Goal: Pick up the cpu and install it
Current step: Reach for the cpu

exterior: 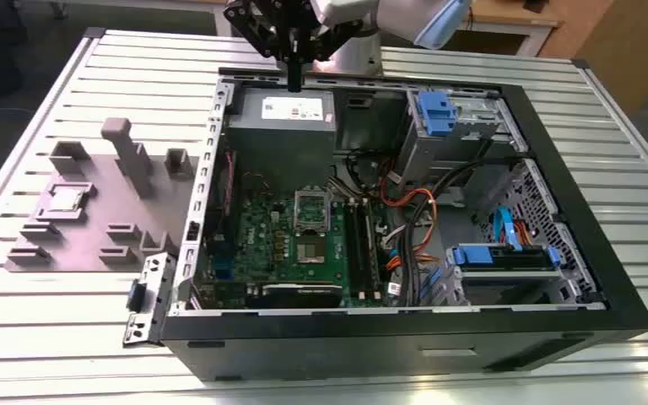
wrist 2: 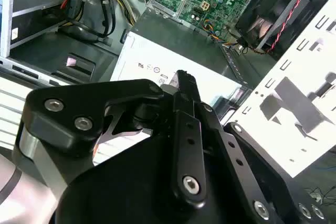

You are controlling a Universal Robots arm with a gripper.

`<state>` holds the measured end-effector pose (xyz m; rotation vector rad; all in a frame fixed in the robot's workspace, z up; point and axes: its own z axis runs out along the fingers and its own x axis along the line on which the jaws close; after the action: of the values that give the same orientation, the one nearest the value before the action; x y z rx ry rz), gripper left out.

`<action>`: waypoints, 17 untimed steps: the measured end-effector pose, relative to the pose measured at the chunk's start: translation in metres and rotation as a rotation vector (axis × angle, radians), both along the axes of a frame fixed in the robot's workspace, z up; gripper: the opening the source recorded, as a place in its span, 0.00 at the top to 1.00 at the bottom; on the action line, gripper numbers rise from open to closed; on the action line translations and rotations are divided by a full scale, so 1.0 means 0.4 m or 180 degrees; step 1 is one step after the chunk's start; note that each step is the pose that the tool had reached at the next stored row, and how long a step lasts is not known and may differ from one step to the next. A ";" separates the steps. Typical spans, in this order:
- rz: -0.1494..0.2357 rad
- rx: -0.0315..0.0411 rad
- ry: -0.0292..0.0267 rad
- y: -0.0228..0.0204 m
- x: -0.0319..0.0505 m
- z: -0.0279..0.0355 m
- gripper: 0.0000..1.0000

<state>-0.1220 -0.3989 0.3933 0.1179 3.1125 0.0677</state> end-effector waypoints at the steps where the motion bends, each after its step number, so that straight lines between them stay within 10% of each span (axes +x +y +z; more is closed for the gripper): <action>1: 0.0000 0.0000 0.0000 0.000 0.000 0.000 0.89; 17: 0.0000 0.0000 0.0000 0.000 -0.015 0.000 0.89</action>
<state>-0.1278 -0.3989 0.3932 0.1181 3.1125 0.0677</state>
